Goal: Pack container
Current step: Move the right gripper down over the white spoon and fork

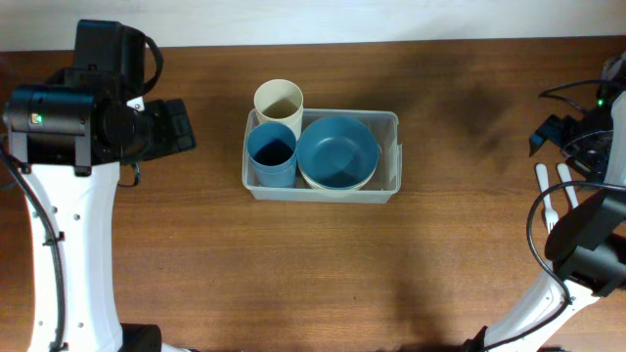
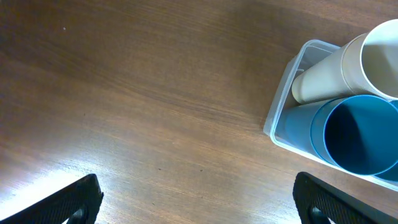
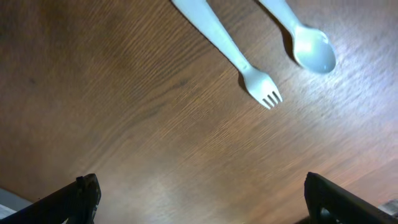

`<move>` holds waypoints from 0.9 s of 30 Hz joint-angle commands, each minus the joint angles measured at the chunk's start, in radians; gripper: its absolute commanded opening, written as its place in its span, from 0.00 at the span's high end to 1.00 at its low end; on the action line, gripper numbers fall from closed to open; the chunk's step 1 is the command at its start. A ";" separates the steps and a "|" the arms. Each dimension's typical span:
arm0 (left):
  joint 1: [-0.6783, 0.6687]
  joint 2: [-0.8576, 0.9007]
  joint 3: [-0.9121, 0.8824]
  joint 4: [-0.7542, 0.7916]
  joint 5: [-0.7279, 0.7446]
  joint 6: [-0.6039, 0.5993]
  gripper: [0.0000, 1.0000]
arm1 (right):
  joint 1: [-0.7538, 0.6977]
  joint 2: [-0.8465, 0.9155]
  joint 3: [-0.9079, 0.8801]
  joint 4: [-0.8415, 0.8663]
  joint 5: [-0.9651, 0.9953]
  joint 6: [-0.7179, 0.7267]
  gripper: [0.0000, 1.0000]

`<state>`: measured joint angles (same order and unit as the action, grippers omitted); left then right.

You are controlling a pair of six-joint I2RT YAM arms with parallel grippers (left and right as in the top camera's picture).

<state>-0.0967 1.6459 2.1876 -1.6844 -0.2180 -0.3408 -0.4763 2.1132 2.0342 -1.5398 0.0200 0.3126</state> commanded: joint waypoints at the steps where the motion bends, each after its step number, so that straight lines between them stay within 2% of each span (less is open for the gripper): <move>1: 0.003 0.009 -0.001 -0.003 -0.014 -0.014 0.00 | -0.003 -0.013 -0.003 0.010 0.044 -0.102 0.01; 5: 0.003 0.009 -0.001 -0.003 -0.014 -0.014 0.00 | -0.004 -0.013 -0.003 0.039 0.236 -0.103 0.01; 10: 0.003 0.009 -0.001 -0.003 -0.014 -0.014 0.00 | -0.004 -0.013 -0.002 0.096 0.301 -0.103 0.01; 13: 0.003 0.009 -0.001 -0.003 -0.014 -0.014 0.00 | -0.003 -0.013 -0.003 0.105 0.247 -0.124 0.01; 18: 0.003 0.009 -0.001 -0.003 -0.014 -0.014 0.00 | -0.004 -0.012 -0.039 0.130 0.079 -0.363 0.02; 27: 0.003 0.009 -0.001 -0.003 -0.014 -0.014 0.00 | -0.015 -0.012 -0.191 0.251 0.074 -0.505 0.01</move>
<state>-0.0967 1.6459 2.1876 -1.6852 -0.2180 -0.3408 -0.4782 2.1132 1.8824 -1.3006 0.1127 -0.1104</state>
